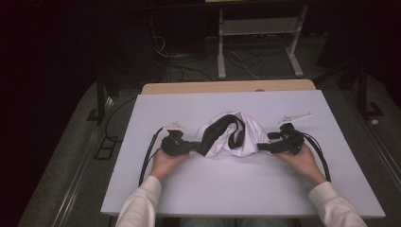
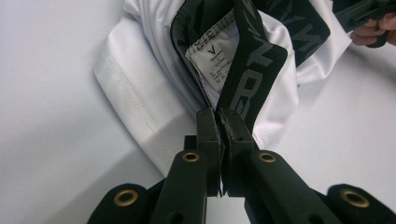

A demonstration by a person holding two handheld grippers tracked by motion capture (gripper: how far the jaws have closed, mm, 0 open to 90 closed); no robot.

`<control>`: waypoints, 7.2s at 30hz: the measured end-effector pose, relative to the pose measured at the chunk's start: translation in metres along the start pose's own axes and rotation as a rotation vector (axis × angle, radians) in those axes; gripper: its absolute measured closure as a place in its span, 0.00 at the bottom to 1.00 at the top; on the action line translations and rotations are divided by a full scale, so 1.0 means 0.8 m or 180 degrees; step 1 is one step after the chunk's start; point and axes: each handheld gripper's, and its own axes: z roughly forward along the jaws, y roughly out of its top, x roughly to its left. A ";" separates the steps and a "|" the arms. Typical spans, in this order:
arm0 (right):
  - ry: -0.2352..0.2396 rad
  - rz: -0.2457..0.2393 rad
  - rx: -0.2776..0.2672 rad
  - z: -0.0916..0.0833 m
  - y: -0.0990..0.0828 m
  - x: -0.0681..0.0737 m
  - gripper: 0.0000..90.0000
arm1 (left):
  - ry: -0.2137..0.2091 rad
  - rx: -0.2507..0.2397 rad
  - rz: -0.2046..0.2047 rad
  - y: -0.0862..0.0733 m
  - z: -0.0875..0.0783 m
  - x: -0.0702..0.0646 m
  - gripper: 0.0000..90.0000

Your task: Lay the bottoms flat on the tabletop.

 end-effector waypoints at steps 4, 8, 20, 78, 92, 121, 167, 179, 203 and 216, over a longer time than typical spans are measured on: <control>0.0006 0.0072 0.0026 0.005 -0.001 -0.003 0.26 | 0.0026 0.0009 0.0060 0.002 -0.003 -0.002 0.97; 0.0078 0.0037 0.0035 0.013 0.002 0.001 0.48 | 0.0061 -0.0038 0.0051 0.003 -0.012 -0.001 0.98; 0.0051 0.0153 0.0232 -0.014 0.004 0.007 0.94 | 0.0252 -0.0225 0.0003 0.002 -0.049 0.007 0.98; 0.0143 -0.0003 0.0011 -0.007 0.062 0.076 0.75 | 0.0301 -0.0059 0.0090 -0.008 -0.051 -0.001 0.98; 0.0071 0.0070 0.0295 0.019 0.073 0.067 0.97 | 0.0295 -0.0060 0.0110 -0.002 -0.046 0.001 0.97; -0.0109 0.0687 0.0031 -0.013 0.121 -0.001 0.97 | 0.0165 -0.0121 0.0221 0.043 0.005 -0.054 0.67; 0.0284 0.1100 -0.0206 -0.036 0.030 -0.045 0.77 | 0.0534 0.0181 0.0033 0.047 -0.013 0.034 0.97; 0.0157 0.0835 -0.0535 -0.052 0.017 -0.038 0.56 | 0.0480 0.0085 -0.0009 0.035 -0.011 0.034 0.97; 0.0311 0.0417 -0.0381 -0.051 0.003 -0.028 0.20 | 0.0521 0.0079 -0.0042 0.035 -0.014 0.031 0.97; 0.0433 0.0238 -0.0307 0.000 0.029 -0.020 0.83 | 0.0515 0.0133 0.0017 0.035 -0.006 0.028 0.97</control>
